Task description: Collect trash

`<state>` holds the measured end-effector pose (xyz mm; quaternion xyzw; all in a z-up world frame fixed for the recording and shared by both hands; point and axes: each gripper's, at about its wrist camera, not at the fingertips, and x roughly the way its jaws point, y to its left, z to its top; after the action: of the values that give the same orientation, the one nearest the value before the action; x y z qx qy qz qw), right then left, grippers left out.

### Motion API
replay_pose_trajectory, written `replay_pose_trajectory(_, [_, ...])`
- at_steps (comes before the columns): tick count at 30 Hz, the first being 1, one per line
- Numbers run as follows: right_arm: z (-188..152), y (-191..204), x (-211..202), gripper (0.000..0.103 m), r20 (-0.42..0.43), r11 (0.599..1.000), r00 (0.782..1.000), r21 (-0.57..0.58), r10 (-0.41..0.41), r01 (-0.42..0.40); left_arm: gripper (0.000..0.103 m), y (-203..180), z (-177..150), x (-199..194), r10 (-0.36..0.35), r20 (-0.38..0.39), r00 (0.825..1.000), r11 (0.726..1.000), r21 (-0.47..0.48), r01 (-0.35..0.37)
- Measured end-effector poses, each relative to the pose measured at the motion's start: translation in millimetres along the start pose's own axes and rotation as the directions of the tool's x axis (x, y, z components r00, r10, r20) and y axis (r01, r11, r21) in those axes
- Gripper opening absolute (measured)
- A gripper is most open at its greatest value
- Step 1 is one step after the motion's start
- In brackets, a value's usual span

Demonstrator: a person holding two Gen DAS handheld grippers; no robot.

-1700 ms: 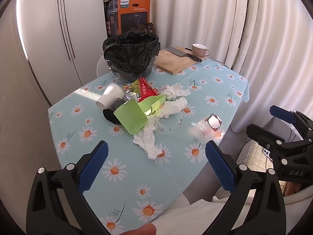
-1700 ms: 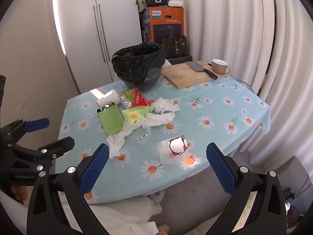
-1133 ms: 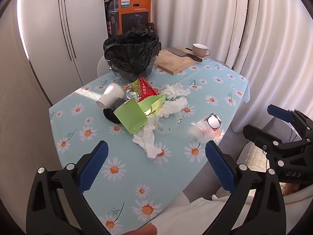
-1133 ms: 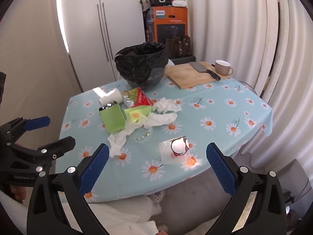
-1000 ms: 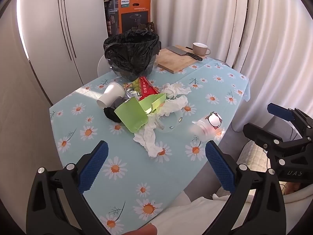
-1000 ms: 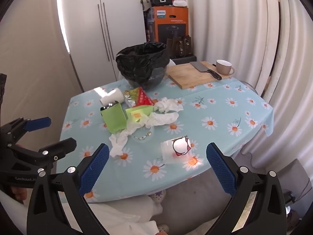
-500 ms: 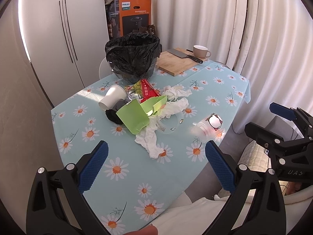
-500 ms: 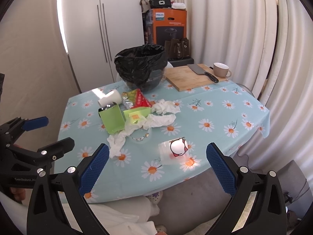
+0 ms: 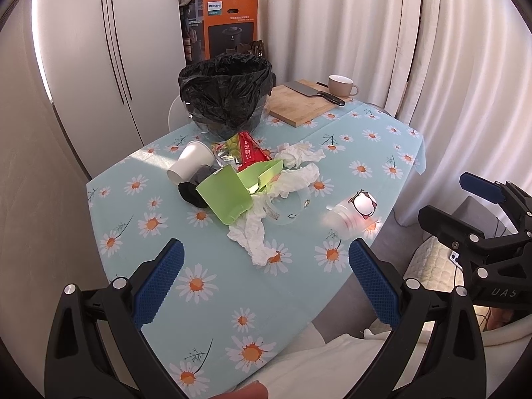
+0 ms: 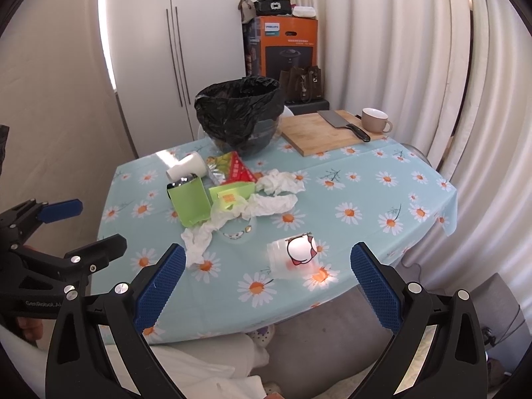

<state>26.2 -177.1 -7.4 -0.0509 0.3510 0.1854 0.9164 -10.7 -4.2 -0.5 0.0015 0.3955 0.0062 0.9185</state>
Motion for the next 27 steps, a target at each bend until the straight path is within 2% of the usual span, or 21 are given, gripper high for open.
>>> replay_pose_trajectory(18, [1,-5,3,0.095,-0.005,1.0,1.0,0.008,-0.009,0.009,0.097,-1,3,6,0.006,-0.02,1.0,1.0,0.014,-0.006])
replay_pose_trajectory(27, [2,-4,14,0.095,-0.03,1.0,0.999,0.001,-0.014,0.014,0.097,11,6,13,0.024,-0.036,0.999,0.999,-0.032,-0.025])
